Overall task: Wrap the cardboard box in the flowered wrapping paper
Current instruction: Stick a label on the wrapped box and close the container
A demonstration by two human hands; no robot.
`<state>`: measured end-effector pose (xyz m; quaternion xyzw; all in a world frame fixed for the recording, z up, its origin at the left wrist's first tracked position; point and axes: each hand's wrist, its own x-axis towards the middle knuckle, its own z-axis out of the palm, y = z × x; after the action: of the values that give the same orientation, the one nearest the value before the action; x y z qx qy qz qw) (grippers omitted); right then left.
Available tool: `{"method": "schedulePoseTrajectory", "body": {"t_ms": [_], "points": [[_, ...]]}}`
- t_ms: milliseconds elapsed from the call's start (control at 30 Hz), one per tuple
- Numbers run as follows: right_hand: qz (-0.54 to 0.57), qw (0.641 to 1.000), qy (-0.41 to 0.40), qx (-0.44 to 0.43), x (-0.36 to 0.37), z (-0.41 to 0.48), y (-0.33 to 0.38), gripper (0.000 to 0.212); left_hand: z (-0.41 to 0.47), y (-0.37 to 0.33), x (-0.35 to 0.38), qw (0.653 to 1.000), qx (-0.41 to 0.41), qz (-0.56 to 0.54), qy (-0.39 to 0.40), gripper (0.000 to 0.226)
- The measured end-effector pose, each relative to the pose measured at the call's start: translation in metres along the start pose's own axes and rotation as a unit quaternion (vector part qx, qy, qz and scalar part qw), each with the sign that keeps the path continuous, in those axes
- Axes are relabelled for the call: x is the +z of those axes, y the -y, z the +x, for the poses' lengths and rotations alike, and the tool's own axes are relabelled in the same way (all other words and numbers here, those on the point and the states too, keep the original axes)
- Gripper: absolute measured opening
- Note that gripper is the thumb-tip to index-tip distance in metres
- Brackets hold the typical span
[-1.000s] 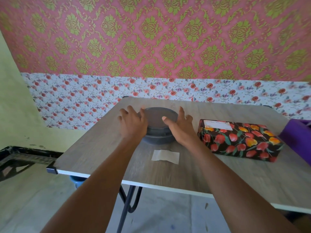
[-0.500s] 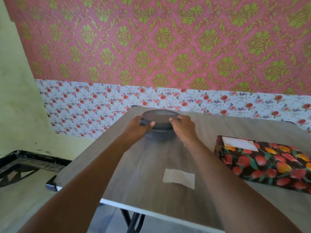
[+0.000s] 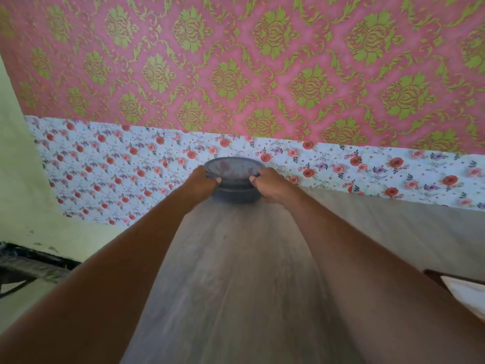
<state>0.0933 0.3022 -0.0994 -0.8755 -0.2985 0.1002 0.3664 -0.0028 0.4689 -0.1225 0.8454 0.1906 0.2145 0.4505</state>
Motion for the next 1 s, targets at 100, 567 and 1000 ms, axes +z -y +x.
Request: {"method": "schedulePoseTrajectory", "body": {"t_ms": [100, 567, 1000], "points": [[0.008, 1.000, -0.005, -0.011, 0.001, -0.009, -0.001, 0.049, -0.007, -0.007, -0.001, 0.999, -0.027, 0.015, -0.034, 0.033], [0.333, 0.897, -0.289, -0.023, -0.051, -0.267, 0.021, 0.013, -0.224, -0.130, 0.031, 0.986, 0.128, -0.064, -0.088, 0.016], [-0.002, 0.899, -0.412, 0.151, -0.154, -0.454, -0.127, 0.042, -0.346, -0.182, 0.152, 0.975, 0.178, 0.063, 0.116, 0.059]]}}
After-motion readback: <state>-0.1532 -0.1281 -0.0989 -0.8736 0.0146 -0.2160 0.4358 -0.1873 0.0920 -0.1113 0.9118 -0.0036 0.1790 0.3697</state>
